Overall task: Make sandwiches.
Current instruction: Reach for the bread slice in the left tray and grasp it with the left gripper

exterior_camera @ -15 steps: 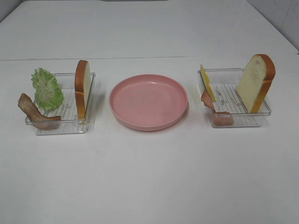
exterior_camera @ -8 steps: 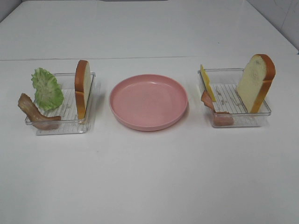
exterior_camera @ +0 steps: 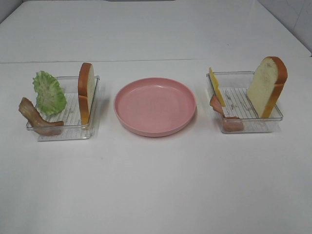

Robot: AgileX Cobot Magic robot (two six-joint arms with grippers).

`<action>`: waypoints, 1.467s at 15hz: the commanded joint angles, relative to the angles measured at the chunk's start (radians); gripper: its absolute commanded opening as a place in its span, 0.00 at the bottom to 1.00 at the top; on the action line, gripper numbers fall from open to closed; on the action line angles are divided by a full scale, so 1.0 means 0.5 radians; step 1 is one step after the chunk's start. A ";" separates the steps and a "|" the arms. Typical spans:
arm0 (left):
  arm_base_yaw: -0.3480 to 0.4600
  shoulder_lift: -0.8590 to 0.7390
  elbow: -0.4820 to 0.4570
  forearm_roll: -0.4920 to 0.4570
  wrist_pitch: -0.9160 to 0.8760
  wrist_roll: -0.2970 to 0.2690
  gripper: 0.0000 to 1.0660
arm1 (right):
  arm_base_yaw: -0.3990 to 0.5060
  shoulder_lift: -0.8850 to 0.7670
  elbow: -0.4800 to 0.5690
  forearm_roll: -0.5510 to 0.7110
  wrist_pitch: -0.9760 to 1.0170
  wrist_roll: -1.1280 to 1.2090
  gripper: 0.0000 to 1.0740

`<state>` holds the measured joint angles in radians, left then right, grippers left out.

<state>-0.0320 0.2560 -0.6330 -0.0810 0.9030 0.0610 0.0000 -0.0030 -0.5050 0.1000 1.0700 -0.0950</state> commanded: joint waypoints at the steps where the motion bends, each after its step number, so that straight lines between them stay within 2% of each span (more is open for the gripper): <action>1: -0.004 0.366 -0.152 -0.062 -0.168 0.002 0.76 | 0.002 -0.030 0.004 0.004 -0.018 -0.010 0.73; 2: -0.004 0.640 -0.304 -0.062 -0.158 0.002 0.76 | 0.002 -0.030 0.004 0.004 -0.018 -0.010 0.73; 5: -0.004 1.192 -0.638 -0.096 -0.006 0.002 0.76 | 0.002 -0.030 0.004 0.004 -0.018 -0.010 0.73; 6: -0.004 1.288 -0.700 -0.118 0.030 0.002 0.76 | 0.002 -0.030 0.004 0.004 -0.018 -0.010 0.73; 8: -0.004 1.698 -0.982 -0.240 0.120 0.002 0.76 | 0.002 -0.030 0.004 0.004 -0.018 -0.010 0.73; 12: -0.004 2.282 -1.390 -0.460 0.238 0.002 0.76 | 0.002 -0.030 0.004 0.004 -0.018 -0.010 0.73; 14: -0.028 2.498 -1.544 -0.494 0.340 0.002 0.76 | 0.002 -0.030 0.004 0.004 -0.018 -0.010 0.73; 15: -0.070 2.630 -1.640 -0.490 0.398 0.002 0.76 | 0.002 -0.030 0.004 0.004 -0.018 -0.010 0.73; 16: -0.214 2.888 -1.846 -0.460 0.468 -0.004 0.76 | 0.002 -0.030 0.004 0.004 -0.018 -0.010 0.73; 17: -0.284 3.008 -1.950 -0.410 0.496 -0.024 0.76 | 0.002 -0.030 0.004 0.004 -0.018 -0.010 0.73; 22: -0.564 3.416 -2.356 -0.024 0.684 -0.386 0.76 | 0.002 -0.030 0.004 0.004 -0.018 -0.010 0.73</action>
<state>-0.3070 1.9580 -1.8020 -0.1090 1.2080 -0.1110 0.0000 -0.0030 -0.5050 0.1000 1.0700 -0.0950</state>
